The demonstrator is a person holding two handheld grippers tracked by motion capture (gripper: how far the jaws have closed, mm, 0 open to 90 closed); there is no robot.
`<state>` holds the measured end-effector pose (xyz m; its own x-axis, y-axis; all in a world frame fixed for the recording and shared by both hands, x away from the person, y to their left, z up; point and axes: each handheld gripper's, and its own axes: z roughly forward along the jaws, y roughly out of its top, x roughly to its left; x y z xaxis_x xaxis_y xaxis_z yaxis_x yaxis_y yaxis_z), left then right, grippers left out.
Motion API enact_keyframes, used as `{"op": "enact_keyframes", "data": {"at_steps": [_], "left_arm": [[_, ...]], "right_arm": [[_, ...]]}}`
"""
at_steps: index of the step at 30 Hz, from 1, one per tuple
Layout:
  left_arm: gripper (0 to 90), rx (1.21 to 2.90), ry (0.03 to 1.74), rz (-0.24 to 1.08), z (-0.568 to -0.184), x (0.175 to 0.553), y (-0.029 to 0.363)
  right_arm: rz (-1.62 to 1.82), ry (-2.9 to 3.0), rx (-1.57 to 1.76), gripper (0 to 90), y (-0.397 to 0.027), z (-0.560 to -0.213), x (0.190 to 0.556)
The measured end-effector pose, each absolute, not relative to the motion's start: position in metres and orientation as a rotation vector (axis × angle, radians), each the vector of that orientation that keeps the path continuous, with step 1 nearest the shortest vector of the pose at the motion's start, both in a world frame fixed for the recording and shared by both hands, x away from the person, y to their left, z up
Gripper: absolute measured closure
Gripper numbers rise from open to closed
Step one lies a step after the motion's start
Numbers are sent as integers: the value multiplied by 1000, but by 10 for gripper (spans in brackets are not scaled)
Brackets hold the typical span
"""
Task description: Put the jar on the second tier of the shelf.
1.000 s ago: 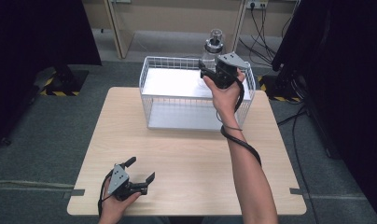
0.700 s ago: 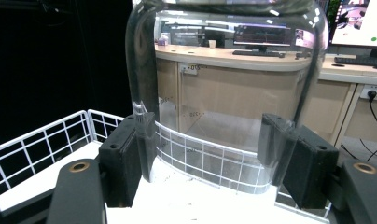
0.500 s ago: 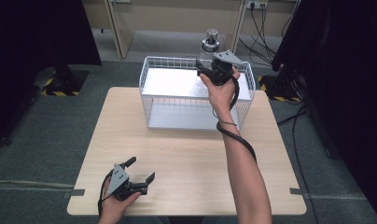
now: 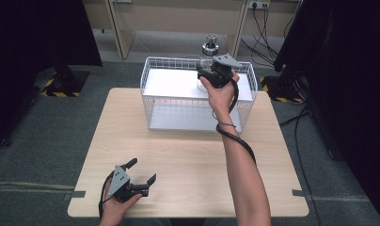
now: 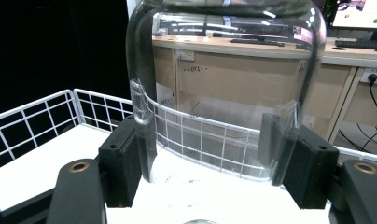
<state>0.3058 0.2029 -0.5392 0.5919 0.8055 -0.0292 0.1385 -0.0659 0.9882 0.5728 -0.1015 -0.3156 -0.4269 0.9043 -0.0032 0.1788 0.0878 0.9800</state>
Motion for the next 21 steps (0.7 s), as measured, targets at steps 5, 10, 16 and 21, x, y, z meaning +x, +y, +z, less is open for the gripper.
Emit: {"op": "enact_keyframes", "data": {"at_steps": [5, 10, 16, 21], "left_arm": [[41, 1569, 816, 663, -539, 306, 203], [40, 1568, 815, 663, -539, 306, 203], [40, 1568, 816, 661, -539, 306, 203], [40, 1567, 817, 661, -539, 306, 203]], "right_arm": [[1390, 1697, 1070, 320, -100, -317, 572], [1398, 1689, 1081, 318, -100, -318, 573], [1410, 1689, 1093, 289, -100, -318, 573], [1414, 1694, 1113, 162, -101, -318, 572]]}}
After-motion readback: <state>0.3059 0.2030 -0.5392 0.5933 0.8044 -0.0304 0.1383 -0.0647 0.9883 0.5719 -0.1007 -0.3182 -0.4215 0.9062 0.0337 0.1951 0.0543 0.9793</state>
